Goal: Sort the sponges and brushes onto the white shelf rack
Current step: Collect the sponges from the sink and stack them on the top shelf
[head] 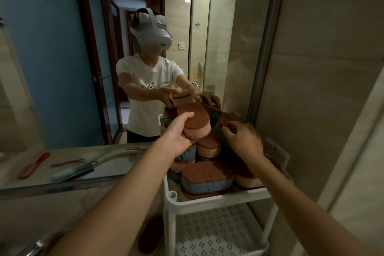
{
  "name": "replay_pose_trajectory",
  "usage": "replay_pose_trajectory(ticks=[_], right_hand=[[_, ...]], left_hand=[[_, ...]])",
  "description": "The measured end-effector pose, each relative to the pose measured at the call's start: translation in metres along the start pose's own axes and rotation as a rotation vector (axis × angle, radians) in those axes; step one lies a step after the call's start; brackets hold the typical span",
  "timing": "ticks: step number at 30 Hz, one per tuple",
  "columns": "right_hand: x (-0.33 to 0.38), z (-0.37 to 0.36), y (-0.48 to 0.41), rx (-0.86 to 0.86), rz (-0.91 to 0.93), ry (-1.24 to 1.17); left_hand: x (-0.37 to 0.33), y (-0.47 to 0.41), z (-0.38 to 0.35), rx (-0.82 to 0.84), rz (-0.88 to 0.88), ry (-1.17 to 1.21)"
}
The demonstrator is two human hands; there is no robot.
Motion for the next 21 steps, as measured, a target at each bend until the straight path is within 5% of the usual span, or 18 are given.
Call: replay_pose_trajectory(ticks=[21], right_hand=[[0.009,-0.008,0.019,0.135,-0.039,0.232]], left_hand=[[0.004,0.002,-0.001,-0.001,0.018,-0.011]])
Point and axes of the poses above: each hand's wrist, its own y-axis away from the middle knuckle, its own z-axis out of the back of the hand, x = y × z, the point moved 4 cm from there along -y, towards the middle knuckle, and after that the axes turned 2 degrees about -x, right-handed, at the moved point
